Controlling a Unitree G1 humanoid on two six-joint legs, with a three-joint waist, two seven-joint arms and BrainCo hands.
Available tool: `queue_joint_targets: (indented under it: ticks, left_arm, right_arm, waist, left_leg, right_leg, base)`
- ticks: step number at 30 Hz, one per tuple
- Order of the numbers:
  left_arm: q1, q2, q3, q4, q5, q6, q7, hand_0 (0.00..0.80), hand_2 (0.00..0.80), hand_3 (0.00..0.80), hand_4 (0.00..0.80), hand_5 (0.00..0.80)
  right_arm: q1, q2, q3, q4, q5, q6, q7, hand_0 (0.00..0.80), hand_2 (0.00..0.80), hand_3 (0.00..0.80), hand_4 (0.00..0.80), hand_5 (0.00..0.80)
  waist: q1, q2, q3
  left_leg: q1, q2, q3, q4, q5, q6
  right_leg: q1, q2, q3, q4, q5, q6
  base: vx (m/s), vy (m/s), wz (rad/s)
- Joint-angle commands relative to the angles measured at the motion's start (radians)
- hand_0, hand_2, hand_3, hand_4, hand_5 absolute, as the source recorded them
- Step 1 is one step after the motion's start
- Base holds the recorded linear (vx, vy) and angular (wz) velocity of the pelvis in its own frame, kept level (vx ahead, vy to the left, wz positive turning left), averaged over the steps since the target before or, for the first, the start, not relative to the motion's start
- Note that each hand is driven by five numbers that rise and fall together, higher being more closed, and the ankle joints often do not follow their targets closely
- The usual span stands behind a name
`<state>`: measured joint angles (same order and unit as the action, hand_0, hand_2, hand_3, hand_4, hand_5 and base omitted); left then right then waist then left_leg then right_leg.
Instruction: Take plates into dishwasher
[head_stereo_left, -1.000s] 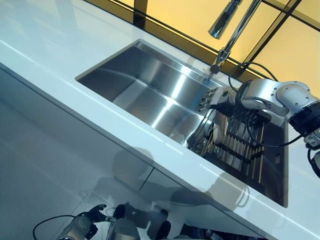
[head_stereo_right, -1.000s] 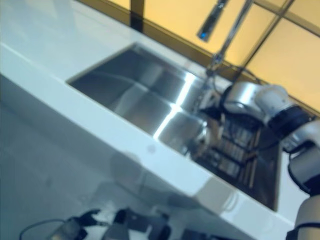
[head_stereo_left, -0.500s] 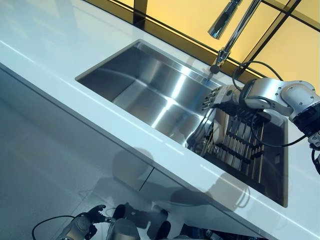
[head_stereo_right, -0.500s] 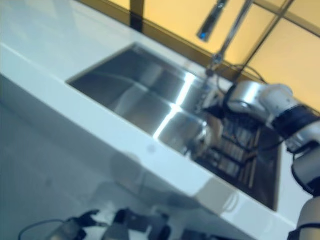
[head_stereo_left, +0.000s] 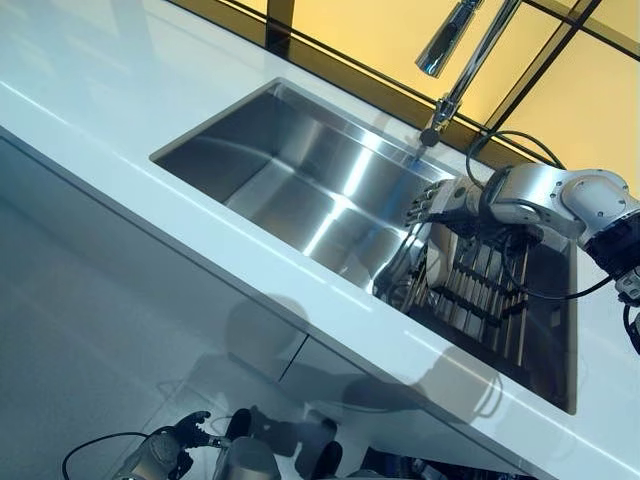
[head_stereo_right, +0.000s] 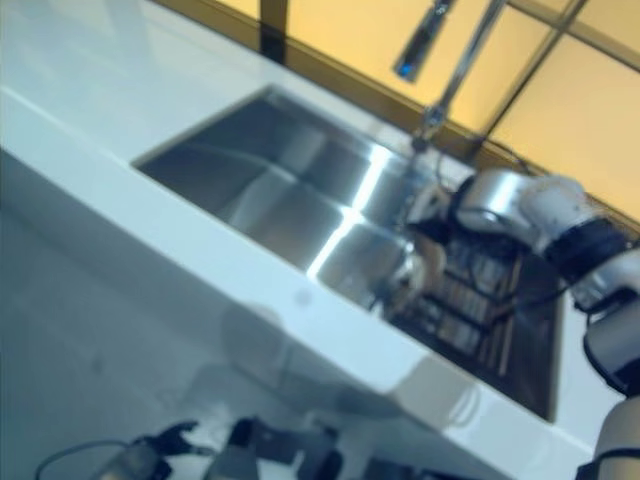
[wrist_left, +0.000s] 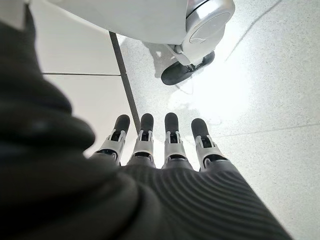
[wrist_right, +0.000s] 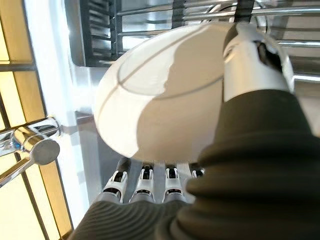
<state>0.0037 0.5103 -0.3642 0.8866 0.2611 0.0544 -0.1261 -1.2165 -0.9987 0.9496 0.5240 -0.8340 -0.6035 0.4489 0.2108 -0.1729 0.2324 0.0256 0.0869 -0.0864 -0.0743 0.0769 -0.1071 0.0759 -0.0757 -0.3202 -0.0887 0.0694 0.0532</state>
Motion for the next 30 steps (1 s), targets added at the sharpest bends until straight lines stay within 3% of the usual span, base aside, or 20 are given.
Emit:
queue_joint_targets:
  ticks: [1,30]
  left_arm:
    - [-0.003,0.012,-0.043,-0.011,0.027,-0.011,-0.006,0.000,0.000,0.000,0.000,0.000]
    - [-0.004,0.017,-0.042,-0.020,0.032,-0.006,-0.013,0.000,0.000,0.000,0.000,0.000]
  right_arm:
    - [-0.035,-0.094,-0.007,0.011,0.009,0.052,-0.028,0.000,0.000,0.000,0.000,0.000]
    - [-0.005,-0.097,-0.039,0.014,-0.014,0.057,-0.046,0.000,0.000,0.000,0.000,0.000]
  waist:
    - [0.029,0.001,-0.005]
    - [0.026,-0.001,-0.001]
  left_leg:
    - [-0.016,-0.006,0.048,-0.003,-0.010,0.040]
    - [-0.017,-0.005,0.051,0.000,-0.010,0.042]
  right_leg:
    - [0.013,-0.002,0.027,0.048,-0.024,0.037]
    - [0.010,-0.003,0.026,0.054,-0.024,0.037]
  base:
    - [0.000,0.000,0.00]
    - [0.000,0.000,0.00]
